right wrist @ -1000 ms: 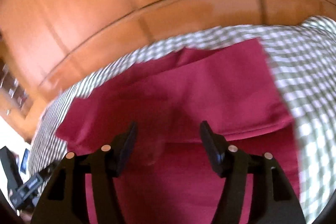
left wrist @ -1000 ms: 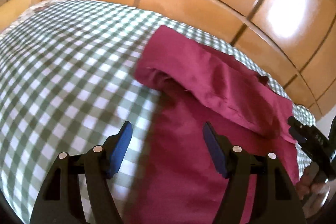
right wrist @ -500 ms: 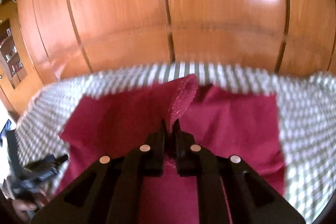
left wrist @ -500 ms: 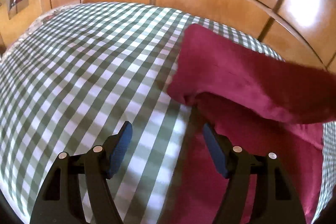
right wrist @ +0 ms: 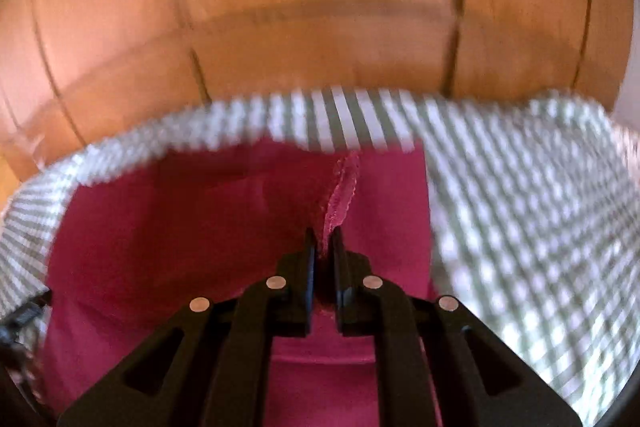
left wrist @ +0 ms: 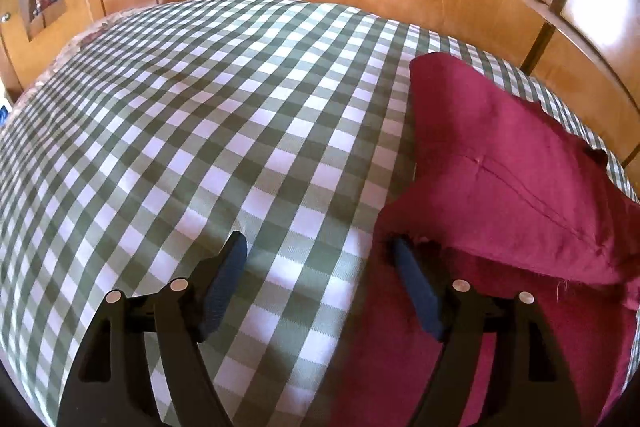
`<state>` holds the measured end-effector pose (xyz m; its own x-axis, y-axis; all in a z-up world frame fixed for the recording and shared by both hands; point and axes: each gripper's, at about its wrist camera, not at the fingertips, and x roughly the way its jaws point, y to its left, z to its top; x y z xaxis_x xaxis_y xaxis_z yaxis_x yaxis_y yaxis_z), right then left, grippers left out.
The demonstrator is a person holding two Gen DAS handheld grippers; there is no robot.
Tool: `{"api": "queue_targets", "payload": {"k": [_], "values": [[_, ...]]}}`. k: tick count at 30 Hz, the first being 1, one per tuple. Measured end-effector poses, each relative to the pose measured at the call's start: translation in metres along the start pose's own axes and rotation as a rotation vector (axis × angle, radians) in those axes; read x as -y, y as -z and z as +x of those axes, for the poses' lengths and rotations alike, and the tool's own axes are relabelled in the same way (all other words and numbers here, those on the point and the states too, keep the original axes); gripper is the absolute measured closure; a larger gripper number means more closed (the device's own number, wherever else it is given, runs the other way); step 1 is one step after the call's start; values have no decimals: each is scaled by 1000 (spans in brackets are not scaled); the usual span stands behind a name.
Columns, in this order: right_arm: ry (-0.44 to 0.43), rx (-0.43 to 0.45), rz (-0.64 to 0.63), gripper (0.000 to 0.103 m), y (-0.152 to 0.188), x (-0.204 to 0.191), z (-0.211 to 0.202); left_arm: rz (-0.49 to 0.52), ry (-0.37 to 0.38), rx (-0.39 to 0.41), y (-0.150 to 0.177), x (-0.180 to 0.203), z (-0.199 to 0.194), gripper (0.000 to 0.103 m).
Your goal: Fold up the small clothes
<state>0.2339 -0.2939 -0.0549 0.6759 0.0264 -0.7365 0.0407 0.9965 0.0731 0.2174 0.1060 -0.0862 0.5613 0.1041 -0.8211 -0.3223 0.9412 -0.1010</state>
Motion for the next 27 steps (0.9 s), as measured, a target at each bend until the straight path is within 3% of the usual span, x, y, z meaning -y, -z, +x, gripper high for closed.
{"api": "queue_targets", "payload": {"k": [4,9,12,18,22,27], "values": [[-22,-7,63,88,9,15,5,6,10,18,4,-5,-13,28],[-27,58,87,62,7,23,-32,25,96,189,2,-9,-58,28],[-80,97,60,59,0,9,-49,66,154,236,-7,5,-69,28],[-101,77,-80,52,-6,-34,-30,96,283,212,-38,37,-59,28],[-48,43,-75,50,-11,-28,-1,95,345,187,-63,55,-44,29],[-37,-8,-50,48,-6,-7,32,185,328,116,-80,94,-4,33]]}}
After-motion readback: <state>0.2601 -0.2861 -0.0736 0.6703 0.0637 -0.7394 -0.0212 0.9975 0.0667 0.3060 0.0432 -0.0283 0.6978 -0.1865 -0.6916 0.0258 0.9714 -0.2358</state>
